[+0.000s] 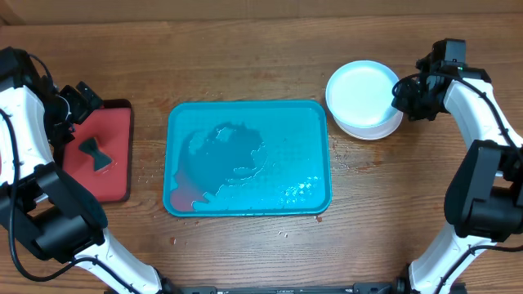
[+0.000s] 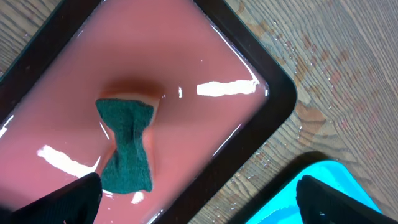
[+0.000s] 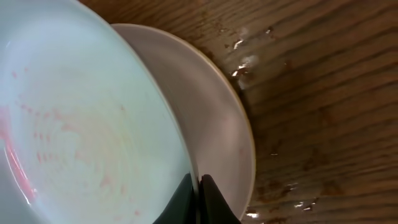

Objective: Clean dirty plates on tray and stack at the side
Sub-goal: 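Stack the blue-rimmed plate on the plate pile with the right gripper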

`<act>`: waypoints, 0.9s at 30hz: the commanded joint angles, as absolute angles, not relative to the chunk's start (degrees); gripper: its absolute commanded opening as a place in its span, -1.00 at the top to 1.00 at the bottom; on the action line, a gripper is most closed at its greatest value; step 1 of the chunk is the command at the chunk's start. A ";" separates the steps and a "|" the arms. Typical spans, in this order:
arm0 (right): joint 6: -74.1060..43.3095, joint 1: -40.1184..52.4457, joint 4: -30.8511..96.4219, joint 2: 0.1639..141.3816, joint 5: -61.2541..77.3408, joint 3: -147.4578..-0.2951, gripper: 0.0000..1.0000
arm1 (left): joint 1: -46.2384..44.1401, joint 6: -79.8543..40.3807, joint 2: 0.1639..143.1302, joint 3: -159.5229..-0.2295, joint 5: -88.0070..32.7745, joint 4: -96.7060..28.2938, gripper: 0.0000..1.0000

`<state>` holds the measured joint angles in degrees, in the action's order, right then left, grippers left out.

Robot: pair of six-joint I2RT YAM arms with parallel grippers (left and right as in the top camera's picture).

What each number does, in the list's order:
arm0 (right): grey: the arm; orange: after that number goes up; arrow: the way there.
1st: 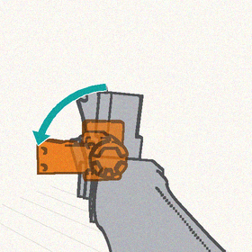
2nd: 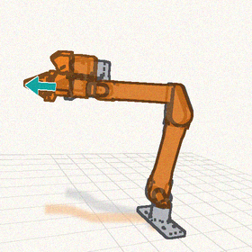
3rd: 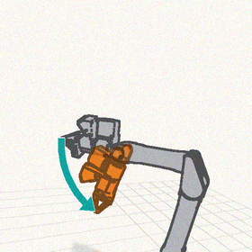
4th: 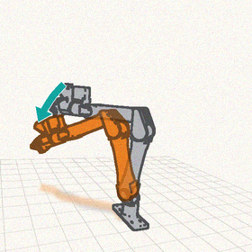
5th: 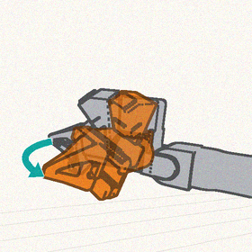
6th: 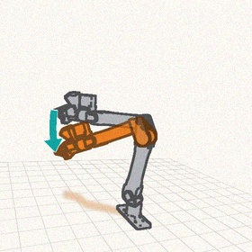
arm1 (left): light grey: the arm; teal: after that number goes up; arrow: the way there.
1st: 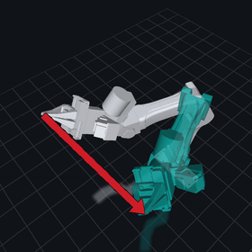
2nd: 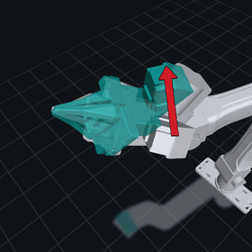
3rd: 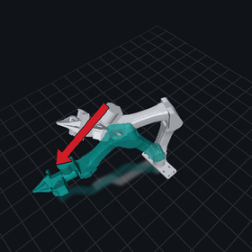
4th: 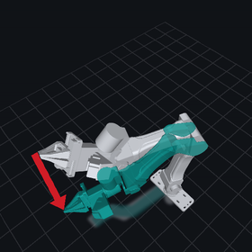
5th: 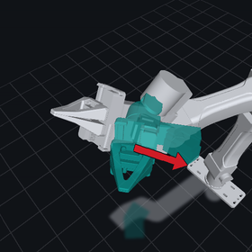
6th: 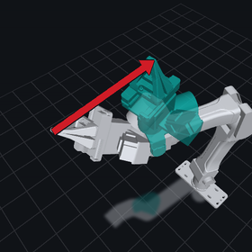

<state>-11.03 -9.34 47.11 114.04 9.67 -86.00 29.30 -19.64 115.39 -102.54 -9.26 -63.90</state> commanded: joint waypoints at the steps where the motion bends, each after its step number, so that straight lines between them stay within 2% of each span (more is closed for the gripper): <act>1: -13.80 -9.52 46.61 113.01 3.01 -85.78 0.92 | 29.56 -19.27 115.39 -103.66 -9.72 -64.29 -1.00; 4: -13.76 -9.50 45.95 113.19 1.87 -85.78 0.91 | 29.58 -19.27 115.39 -103.66 -9.69 -64.51 -0.99; 6: -13.72 -9.50 45.76 113.19 3.20 -85.78 0.49 | 29.58 -19.27 115.39 -103.66 -9.69 -64.49 -1.00; 12: -13.72 -9.39 47.05 113.14 9.17 -85.86 -0.34 | 29.58 -19.27 115.39 -103.66 -9.69 -64.47 -0.99; 20: -13.80 -9.30 55.09 102.87 13.28 -86.00 -0.79 | 29.56 -19.27 115.39 -103.66 -9.69 -64.47 -1.00; 27: -13.52 -3.07 65.63 88.51 13.56 -85.86 -1.00 | 29.58 -19.27 115.39 -103.66 -9.69 -64.47 -1.00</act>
<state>-13.80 -7.25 63.00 94.98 12.29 -85.67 29.30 -19.64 115.39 -102.54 -9.23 -64.51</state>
